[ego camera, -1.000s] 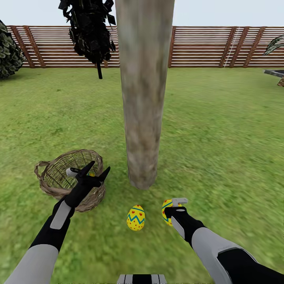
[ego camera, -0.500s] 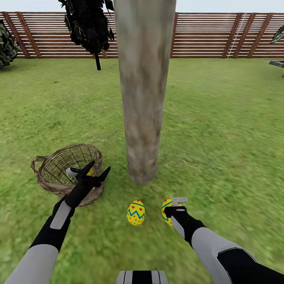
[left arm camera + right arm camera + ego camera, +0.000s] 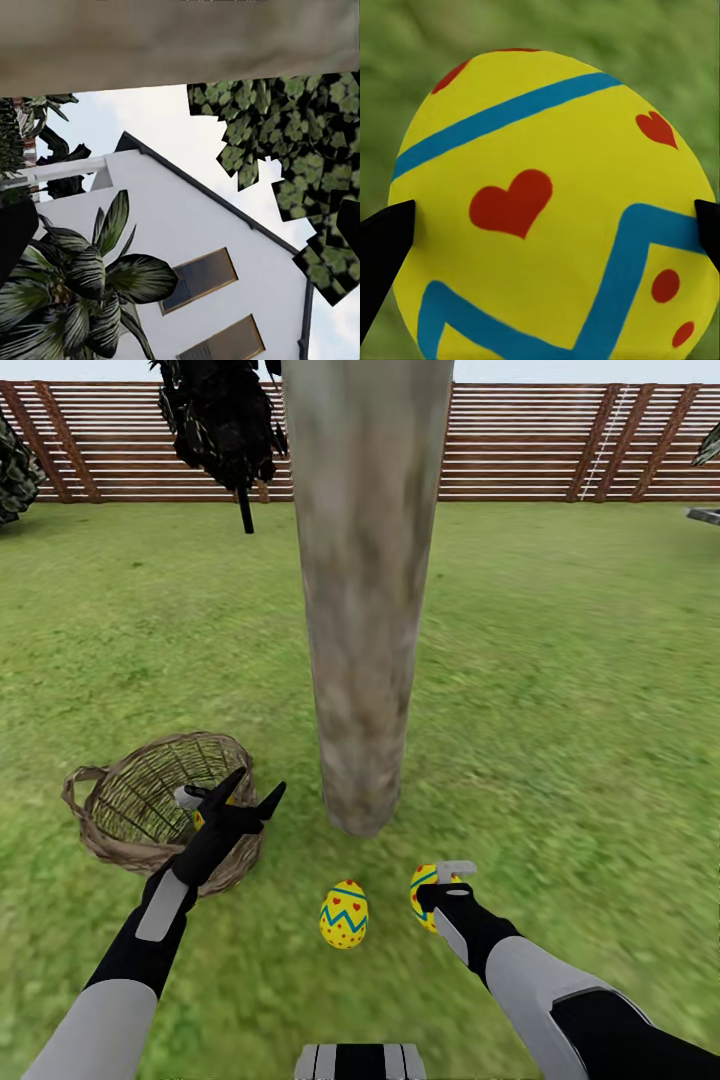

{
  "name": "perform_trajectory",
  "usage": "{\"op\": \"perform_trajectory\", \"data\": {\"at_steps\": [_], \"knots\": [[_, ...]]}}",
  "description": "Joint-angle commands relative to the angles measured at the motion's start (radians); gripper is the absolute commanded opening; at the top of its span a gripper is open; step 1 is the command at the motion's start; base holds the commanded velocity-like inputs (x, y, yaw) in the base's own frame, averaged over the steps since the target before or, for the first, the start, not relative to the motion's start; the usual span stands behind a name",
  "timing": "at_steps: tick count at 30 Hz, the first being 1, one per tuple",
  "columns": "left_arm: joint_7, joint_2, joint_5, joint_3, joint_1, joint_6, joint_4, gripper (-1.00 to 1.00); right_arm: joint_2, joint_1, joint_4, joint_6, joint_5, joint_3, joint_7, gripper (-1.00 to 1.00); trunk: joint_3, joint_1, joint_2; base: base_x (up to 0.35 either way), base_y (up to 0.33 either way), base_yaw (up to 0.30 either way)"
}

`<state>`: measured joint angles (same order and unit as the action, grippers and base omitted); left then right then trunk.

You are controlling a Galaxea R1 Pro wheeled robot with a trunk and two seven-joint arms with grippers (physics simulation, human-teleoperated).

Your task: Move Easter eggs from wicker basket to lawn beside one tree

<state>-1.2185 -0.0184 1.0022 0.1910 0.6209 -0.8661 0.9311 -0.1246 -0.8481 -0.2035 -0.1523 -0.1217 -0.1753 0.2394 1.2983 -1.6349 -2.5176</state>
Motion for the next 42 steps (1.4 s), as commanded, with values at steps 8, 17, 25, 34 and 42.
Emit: {"op": "perform_trajectory", "data": {"at_steps": [8, 17, 25, 34, 42], "knots": [[0.0, 0.0, 0.004, 0.0, 0.0, -0.008, 0.0, 1.0, 0.0, 0.0, -0.004, -0.008, -0.011, -0.009, 0.006, -1.0, 0.032, -0.003, -0.002, 0.0, 0.0, 0.0], [0.0, 0.006, 0.003, -0.001, 0.0, -0.007, 0.002, 1.0, -0.001, 0.0, -0.005, 0.042, -0.013, -0.01, 0.005, -1.0, 0.067, -0.007, -0.004, 0.0, 0.0, 0.0], [0.0, 0.008, 0.004, -0.001, -0.001, -0.007, 0.018, 1.0, -0.001, -0.002, -0.006, 0.044, -0.012, -0.01, 0.004, -1.0, 0.078, -0.009, -0.005, 0.0, 0.0, 0.0], [0.0, 0.008, 0.004, -0.001, -0.003, -0.007, 0.018, 1.0, -0.001, -0.002, -0.055, 0.045, -0.009, -0.01, 0.013, -1.0, 0.078, -0.009, -0.005, 0.0, 0.0, 0.083], [0.0, 0.008, 0.004, -0.001, -0.003, -0.007, 0.018, 1.0, 0.0, -0.002, -0.055, 0.045, -0.009, -0.009, 0.012, -1.0, 0.078, -0.009, -0.005, 0.0, 0.0, 0.208]]}}
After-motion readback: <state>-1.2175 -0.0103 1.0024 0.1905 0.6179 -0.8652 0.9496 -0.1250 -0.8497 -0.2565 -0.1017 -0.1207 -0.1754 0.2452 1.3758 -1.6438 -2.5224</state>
